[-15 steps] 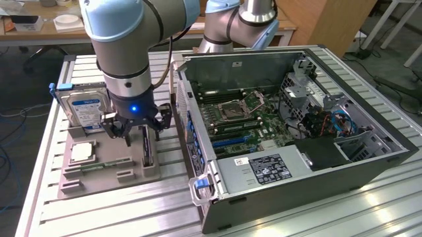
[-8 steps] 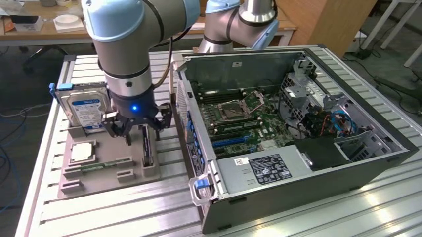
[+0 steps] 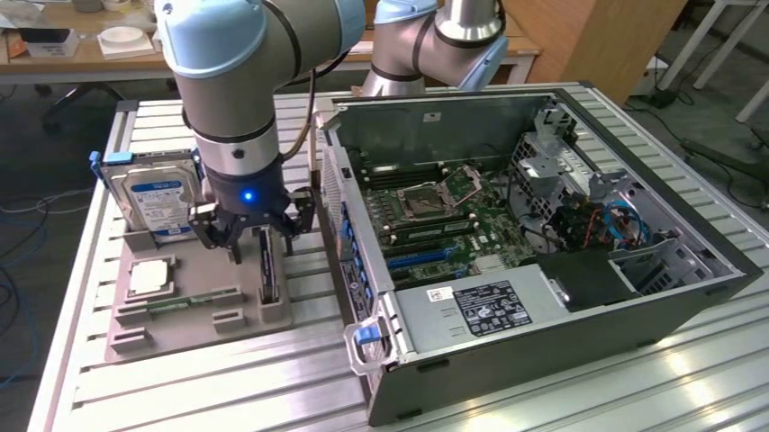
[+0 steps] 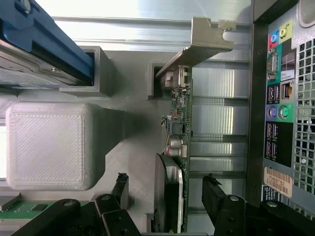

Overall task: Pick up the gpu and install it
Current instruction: 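Pick up the gpu and move the gpu toward the slot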

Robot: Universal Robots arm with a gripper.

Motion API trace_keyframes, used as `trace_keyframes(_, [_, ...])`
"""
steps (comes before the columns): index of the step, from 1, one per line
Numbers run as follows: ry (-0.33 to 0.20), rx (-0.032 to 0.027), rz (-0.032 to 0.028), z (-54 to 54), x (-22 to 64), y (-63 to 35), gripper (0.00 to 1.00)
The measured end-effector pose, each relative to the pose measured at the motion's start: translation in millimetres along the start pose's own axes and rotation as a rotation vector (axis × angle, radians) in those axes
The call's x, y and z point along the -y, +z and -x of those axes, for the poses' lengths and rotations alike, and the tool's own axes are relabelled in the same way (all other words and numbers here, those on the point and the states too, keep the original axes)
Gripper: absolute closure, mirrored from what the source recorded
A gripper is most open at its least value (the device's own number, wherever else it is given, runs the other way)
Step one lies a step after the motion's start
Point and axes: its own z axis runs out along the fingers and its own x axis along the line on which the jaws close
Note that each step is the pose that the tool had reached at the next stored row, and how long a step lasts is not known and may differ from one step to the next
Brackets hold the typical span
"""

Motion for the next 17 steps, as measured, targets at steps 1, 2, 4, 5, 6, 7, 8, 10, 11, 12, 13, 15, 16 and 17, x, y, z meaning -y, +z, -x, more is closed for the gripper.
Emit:
trace_keyframes(1, [0.0,0.0001,0.0,0.0,0.0,0.0,0.29])
trace_keyframes(2, [0.0,0.0001,0.0,0.0,0.0,0.0,0.29])
trace_keyframes(4, [0.0,0.0001,0.0001,0.0,0.0,0.0,0.29])
trace_keyframes(5, [0.0,0.0001,0.0001,0.0,0.0,0.1,0.29])
trace_keyframes(6, [0.0,0.0001,0.0001,0.0,0.0,0.1,0.29])
trace_keyframes(7, [0.0,0.0001,0.0001,0.0,0.0,0.1,0.29])
trace_keyframes(8, [0.0,0.0001,0.0001,0.0,0.0,0.1,0.29])
trace_keyframes(10, [0.0,0.0001,0.0001,0.0,0.0,0.0,0.31])
trace_keyframes(11, [0.0,0.0001,0.0001,0.0,0.0,0.1,0.38])
trace_keyframes(12, [0.0,0.0002,0.0001,0.0,0.0,0.1,0.38])
trace_keyframes(13, [0.0,0.0002,0.0001,0.1,-0.1,0.1,0.38])
trace_keyframes(15, [0.0,0.0002,0.0001,0.1,0.0,0.1,0.4])
trace_keyframes(16, [0.0,0.0001,0.0001,0.1,0.0,0.1,0.4])
trace_keyframes(17, [0.0,0.0001,0.0001,0.0,0.0,0.1,0.46])
